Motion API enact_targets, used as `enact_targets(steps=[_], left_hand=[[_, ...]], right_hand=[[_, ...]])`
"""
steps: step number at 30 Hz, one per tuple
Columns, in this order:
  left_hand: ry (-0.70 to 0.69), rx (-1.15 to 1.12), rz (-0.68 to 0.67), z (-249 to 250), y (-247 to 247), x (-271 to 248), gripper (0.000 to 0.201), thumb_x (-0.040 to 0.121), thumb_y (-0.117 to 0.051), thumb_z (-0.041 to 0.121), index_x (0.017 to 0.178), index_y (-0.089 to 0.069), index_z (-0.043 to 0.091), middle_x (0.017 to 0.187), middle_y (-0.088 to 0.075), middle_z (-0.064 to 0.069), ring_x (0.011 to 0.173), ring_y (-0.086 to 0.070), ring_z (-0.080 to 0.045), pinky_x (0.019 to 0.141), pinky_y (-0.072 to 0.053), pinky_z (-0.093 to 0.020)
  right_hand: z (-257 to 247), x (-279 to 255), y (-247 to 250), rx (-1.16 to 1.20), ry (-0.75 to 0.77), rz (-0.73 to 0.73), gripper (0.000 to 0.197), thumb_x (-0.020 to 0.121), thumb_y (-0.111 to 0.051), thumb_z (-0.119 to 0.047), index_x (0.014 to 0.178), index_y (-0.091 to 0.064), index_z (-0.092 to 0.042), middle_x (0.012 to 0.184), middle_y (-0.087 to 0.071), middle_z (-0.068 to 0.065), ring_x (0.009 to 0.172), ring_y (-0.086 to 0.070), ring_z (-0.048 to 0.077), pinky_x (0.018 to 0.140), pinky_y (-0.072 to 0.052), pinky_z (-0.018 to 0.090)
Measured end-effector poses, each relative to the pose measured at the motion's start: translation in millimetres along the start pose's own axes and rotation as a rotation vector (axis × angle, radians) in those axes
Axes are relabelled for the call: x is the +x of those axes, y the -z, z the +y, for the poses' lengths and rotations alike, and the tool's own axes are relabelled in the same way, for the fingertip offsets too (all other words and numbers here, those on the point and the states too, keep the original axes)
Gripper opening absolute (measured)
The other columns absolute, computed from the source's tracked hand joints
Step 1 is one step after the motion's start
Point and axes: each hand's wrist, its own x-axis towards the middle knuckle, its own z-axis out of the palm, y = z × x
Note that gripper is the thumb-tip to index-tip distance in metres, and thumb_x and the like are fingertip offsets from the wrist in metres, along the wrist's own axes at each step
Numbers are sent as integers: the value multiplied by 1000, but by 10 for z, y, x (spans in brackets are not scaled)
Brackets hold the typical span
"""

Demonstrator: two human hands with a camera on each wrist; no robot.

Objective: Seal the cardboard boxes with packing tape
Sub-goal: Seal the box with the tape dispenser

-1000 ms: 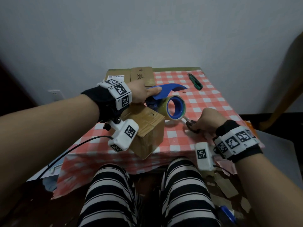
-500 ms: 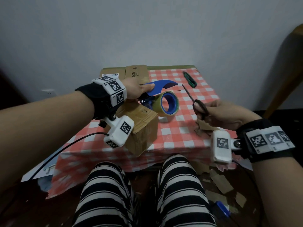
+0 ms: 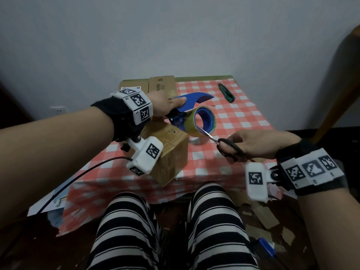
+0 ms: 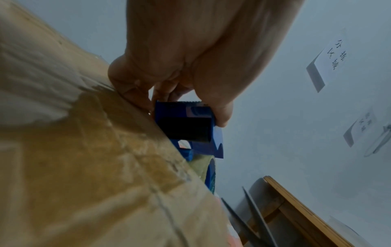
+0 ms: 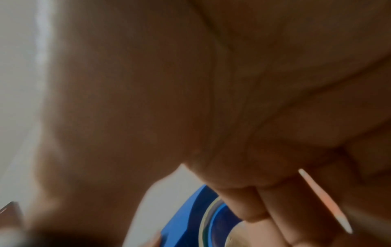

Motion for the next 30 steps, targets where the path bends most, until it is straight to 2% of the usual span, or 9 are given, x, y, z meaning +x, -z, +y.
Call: enact_targets(steps=[4,7,10,14,16,18,22,26,30], left_hand=[[13,-5,7,26,-19,-4,59,91,-42,65,79,-52,9,68,-49,-7,53,-41,-19,48,-29,-27],[8,-15,-2,29,-27,2,60,90,-42,66,82,-53,8,75,-51,-8,56,-42,-18,50,-30,-28],[5,-24,-4,15,-22,3,60,91,-40,66,78,-52,9,72,-51,-8,54,-42,-19,49,-30,-28],[-4,10,3,0,2,0,62,92,-37,67,71,-48,10,63,-46,-6,51,-40,-19,46,-29,-28],[1,1,6,-8,4,2,61,92,-37,66,72,-47,10,61,-43,-6,47,-37,-19,44,-26,-28],[-2,-17,8,-17,-3,10,60,92,-38,65,77,-51,9,65,-45,-8,48,-36,-20,44,-25,-28],[-5,-61,13,-58,-36,78,62,90,-41,67,80,-54,8,71,-50,-9,52,-39,-21,48,-28,-28],[-6,-105,10,-88,-62,142,62,89,-42,67,82,-55,7,74,-51,-11,54,-41,-23,49,-28,-27],[3,-124,-16,-127,-74,206,77,86,-41,72,94,-63,-1,87,-65,-19,66,-54,-29,59,-40,-29]], right_hand=[[-120,47,-74,-34,6,-4,63,61,-56,-74,72,-57,-12,67,-62,0,52,-42,9,57,-38,20],[-177,95,-124,6,23,-5,55,66,-56,-70,70,-53,-15,66,-60,2,50,-40,8,55,-34,21],[-220,140,-156,92,59,-19,48,73,-55,-65,68,-52,-17,63,-55,2,50,-35,11,52,-28,24],[-252,255,-178,131,83,19,56,77,-60,-71,67,-50,-17,61,-51,4,50,-33,13,48,-24,23],[-259,316,-186,144,79,41,59,70,-61,-76,65,-51,-17,61,-51,5,49,-33,12,47,-24,22],[-267,364,-195,173,77,60,59,65,-59,-77,62,-51,-19,60,-50,4,48,-33,12,47,-24,22],[-282,419,-211,202,65,87,57,72,-61,-73,63,-50,-18,59,-49,3,47,-33,11,46,-23,21],[-295,445,-219,200,55,110,53,73,-58,-70,60,-49,-19,57,-49,2,44,-32,10,45,-23,21],[-274,470,-212,213,58,114,53,76,-60,-67,60,-48,-19,57,-47,3,44,-31,10,45,-20,22]])
